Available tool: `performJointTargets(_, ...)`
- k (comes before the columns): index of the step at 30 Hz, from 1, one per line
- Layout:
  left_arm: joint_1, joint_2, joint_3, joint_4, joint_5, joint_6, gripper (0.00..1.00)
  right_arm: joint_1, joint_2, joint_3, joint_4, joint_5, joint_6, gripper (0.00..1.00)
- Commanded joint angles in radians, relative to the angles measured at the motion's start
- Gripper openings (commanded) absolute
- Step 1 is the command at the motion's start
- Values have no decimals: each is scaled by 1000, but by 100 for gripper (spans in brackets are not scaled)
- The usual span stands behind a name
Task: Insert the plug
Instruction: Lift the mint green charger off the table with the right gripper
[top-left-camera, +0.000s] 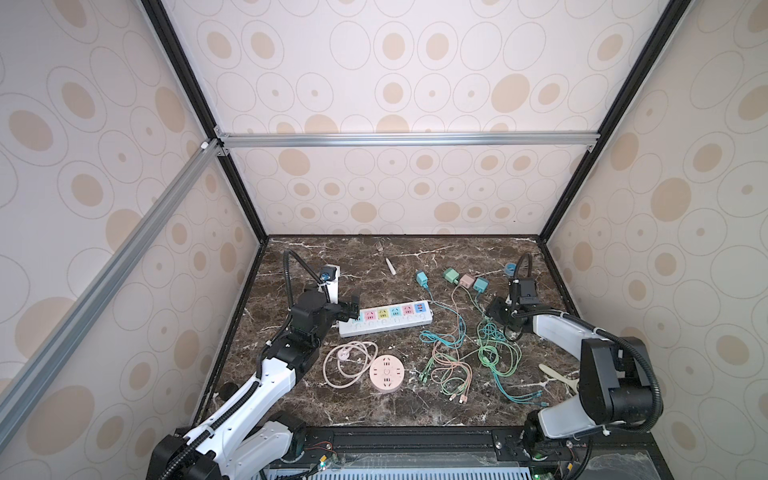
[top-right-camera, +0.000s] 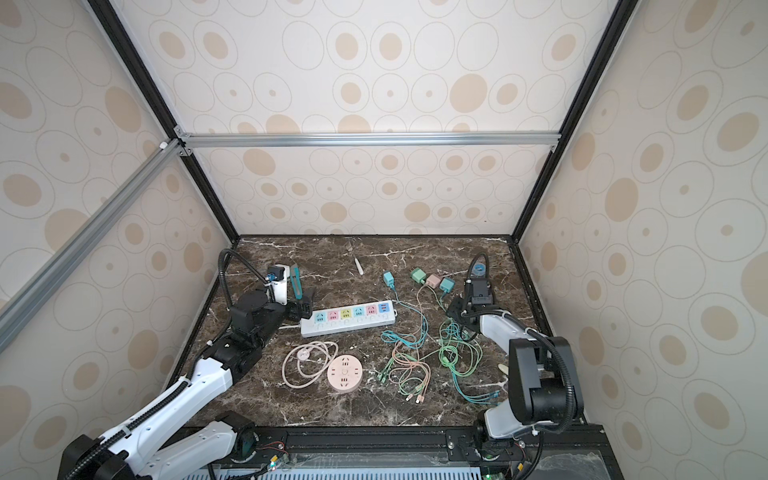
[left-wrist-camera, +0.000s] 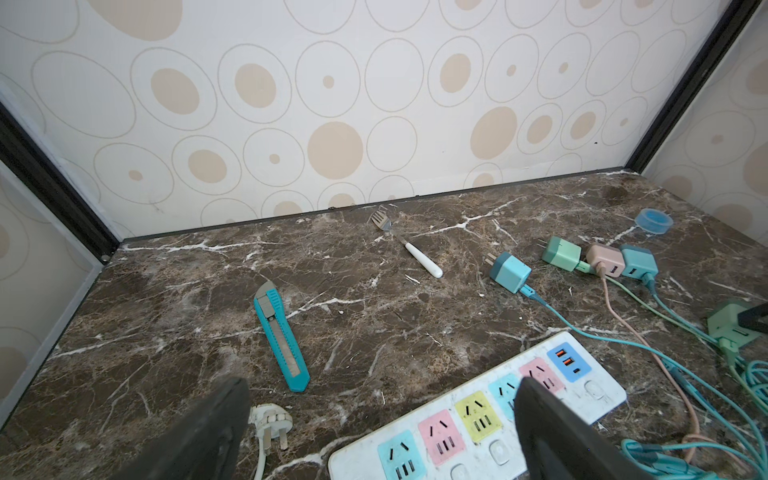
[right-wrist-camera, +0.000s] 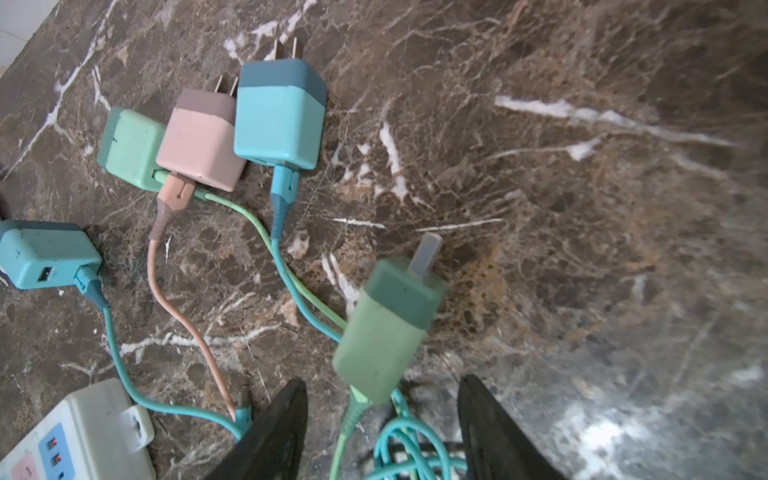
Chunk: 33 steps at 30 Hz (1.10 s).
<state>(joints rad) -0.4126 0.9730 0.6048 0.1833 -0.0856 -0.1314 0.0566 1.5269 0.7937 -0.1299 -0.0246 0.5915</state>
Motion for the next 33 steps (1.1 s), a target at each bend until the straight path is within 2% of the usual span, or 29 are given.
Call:
performJointTargets(1,-9,-10,0,-10,10,-5,99,14,36,38,15,15,19,59)
performJointTargets(16,-10,-2,-4,-11,15,-3,99,26,140,94,0,45,46,50)
performJointTargets(27,-12,4,-2,-18,24,-5,99,43,155,131,-63,104,-30,40)
performJointTargets(33,-12,20,11,-26,43,-9,99,57,160,147,-100,129,-71,39)
